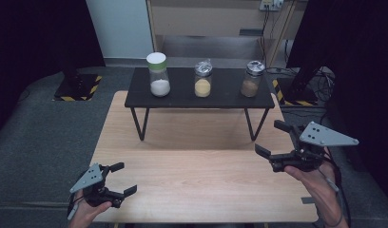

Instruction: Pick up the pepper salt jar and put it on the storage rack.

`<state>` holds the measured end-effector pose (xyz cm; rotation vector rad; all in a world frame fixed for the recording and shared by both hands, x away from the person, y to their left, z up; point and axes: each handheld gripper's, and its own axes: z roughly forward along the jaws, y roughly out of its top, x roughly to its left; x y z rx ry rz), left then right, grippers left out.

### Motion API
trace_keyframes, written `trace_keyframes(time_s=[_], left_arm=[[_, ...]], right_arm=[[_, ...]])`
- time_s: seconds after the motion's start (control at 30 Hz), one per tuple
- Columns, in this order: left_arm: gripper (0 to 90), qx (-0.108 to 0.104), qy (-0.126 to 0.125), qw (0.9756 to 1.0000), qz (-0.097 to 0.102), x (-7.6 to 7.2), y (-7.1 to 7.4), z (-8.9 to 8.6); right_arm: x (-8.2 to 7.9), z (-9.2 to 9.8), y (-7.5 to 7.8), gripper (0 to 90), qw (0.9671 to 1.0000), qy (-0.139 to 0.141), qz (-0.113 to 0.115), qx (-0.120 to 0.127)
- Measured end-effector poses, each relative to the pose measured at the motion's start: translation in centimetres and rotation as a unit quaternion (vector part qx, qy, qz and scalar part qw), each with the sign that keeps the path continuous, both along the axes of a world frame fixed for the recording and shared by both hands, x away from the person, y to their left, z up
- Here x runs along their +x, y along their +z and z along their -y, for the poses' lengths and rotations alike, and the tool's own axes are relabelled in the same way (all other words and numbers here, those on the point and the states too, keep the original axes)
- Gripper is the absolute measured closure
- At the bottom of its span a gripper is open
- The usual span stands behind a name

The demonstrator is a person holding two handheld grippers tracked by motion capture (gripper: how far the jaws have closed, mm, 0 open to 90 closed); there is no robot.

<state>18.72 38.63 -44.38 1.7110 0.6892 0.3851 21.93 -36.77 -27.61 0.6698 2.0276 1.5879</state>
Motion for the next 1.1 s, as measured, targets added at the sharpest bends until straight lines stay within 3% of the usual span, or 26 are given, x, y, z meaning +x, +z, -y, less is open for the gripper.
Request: trace_keyframes(time_s=[0.13, 0.37, 0.83, 1.1], left_arm=[[0.7, 0.000, 0.000, 1.0000, -0.001, 0.0, 0.0, 0.0], [0.7, 0.001, 0.001, 1.0000, 0.000, -0.1, 0.0, -0.1], [0.7, 0.002, -0.001, 1.0000, 0.002, -0.2, 0.0, -0.1], [0.7, 0.002, 0.001, 1.0000, 0.003, -0.2, 0.0, -0.2]], right_arm=[[-0.9, 0.1, -0.5, 6.1, 1.0000, 0.002, -0.008, 0.004], [-2.4, 0.0, -1.2, 6.2, 1.0000, 0.001, -0.002, -0.006], [-3.5, 0.4, -3.9, 5.6, 0.9999, -0.014, -0.006, -0.001], [-3.9, 0.8, -5.8, 4.7, 0.9996, -0.020, -0.022, -0.002]])
